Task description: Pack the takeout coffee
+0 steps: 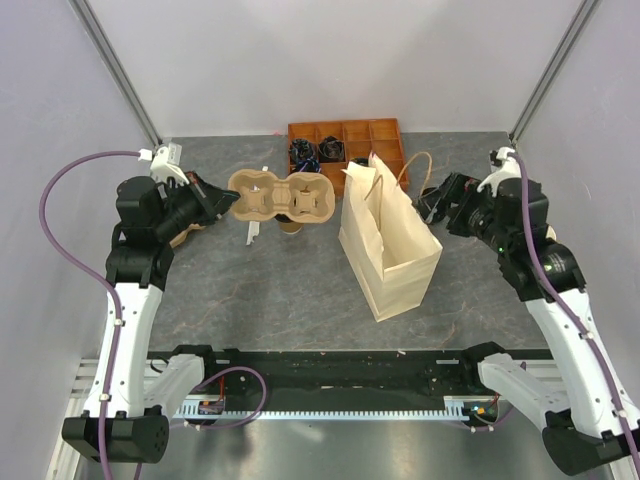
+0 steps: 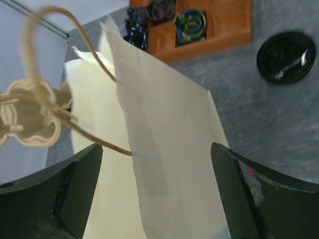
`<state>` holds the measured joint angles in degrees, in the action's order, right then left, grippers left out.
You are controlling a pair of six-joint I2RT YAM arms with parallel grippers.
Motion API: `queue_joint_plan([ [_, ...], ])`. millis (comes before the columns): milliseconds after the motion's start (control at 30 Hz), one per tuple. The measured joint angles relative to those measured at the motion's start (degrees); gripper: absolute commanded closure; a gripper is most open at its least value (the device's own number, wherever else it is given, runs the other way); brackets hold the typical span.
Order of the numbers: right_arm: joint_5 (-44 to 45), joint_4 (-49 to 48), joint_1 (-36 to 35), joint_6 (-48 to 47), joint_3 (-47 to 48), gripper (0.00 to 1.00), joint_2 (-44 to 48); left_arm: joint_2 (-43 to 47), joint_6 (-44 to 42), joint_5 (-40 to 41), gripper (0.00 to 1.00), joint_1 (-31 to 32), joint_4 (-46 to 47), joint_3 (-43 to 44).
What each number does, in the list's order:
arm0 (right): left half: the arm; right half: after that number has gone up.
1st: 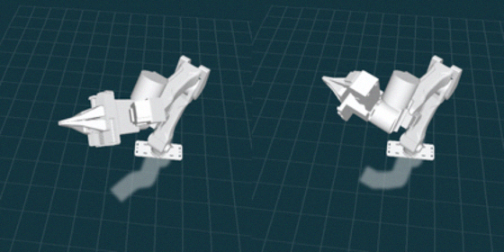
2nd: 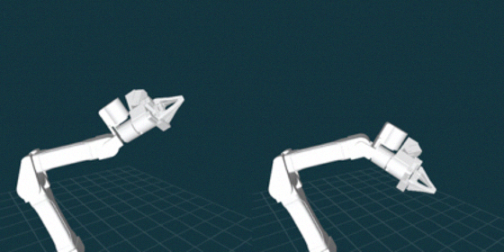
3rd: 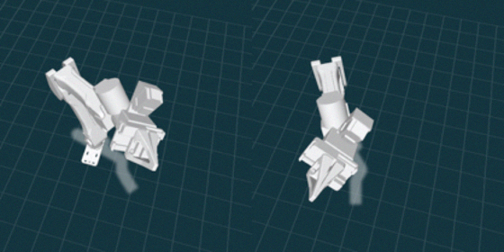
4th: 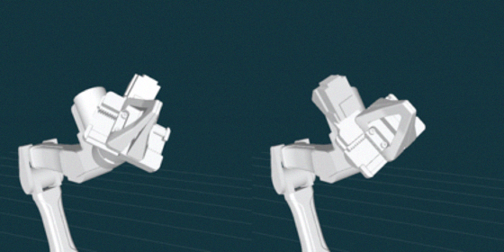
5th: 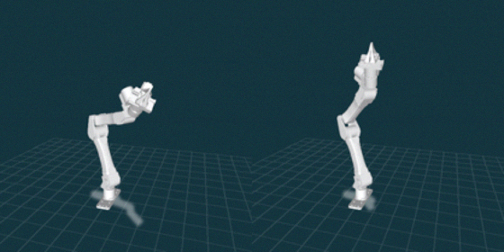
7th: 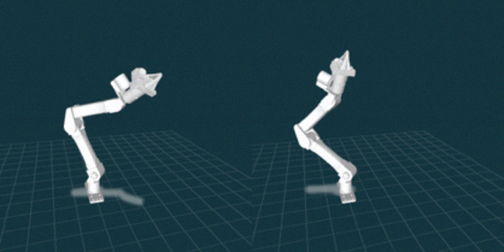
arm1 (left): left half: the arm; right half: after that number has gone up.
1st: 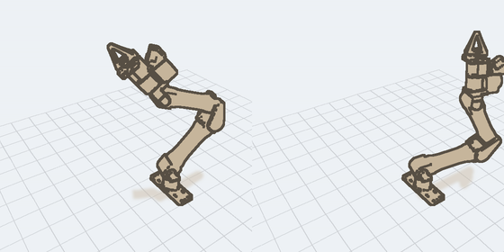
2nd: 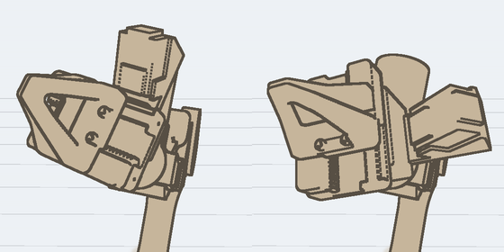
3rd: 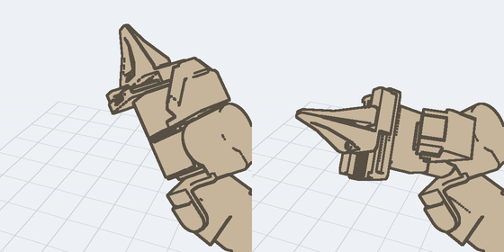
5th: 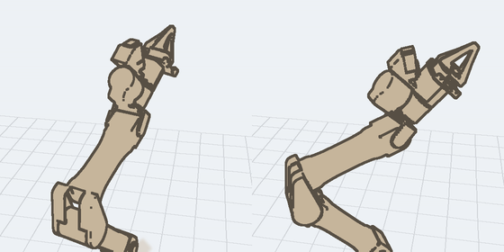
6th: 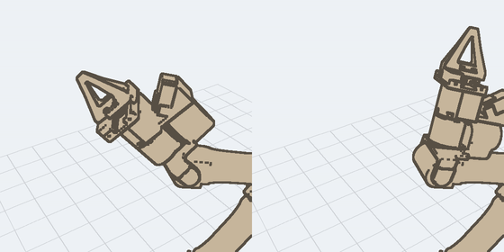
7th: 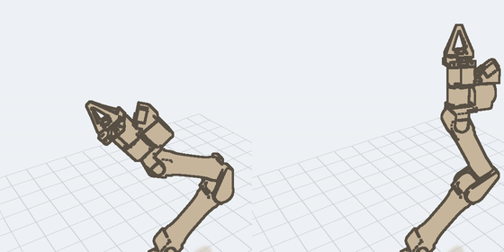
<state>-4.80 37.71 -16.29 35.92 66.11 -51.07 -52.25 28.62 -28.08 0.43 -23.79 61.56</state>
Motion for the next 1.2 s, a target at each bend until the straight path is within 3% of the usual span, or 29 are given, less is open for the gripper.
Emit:
queue_joint_plan([
  [233,-5.5,2.4,0.0,-23.5,15.3,0.02,-1.1,-0.3,0.0,-0.6,0.98,0.0,0.2,0.0],
  [400,-11.4,5.0,0.0,-37.1,26.8,0.02,-7.3,-0.2,-0.1,-1.0,0.98,0.0,0.4,0.0],
  [733,-18.2,14.4,0.0,-43.5,20.9,0.02,-12.8,0.1,-1.0,-2.6,0.98,0.0,1.4,0.0],
  [1067,-20.4,16.8,0.0,-57.4,38.8,0.04,-21.1,0.3,-1.9,-4.1,0.98,0.0,1.4,-0.1],
  [1200,-21.3,15.7,0.0,-60.1,45.7,0.18,-25.7,0.5,-2.1,-4.1,0.98,0.0,1.4,-0.3],
])
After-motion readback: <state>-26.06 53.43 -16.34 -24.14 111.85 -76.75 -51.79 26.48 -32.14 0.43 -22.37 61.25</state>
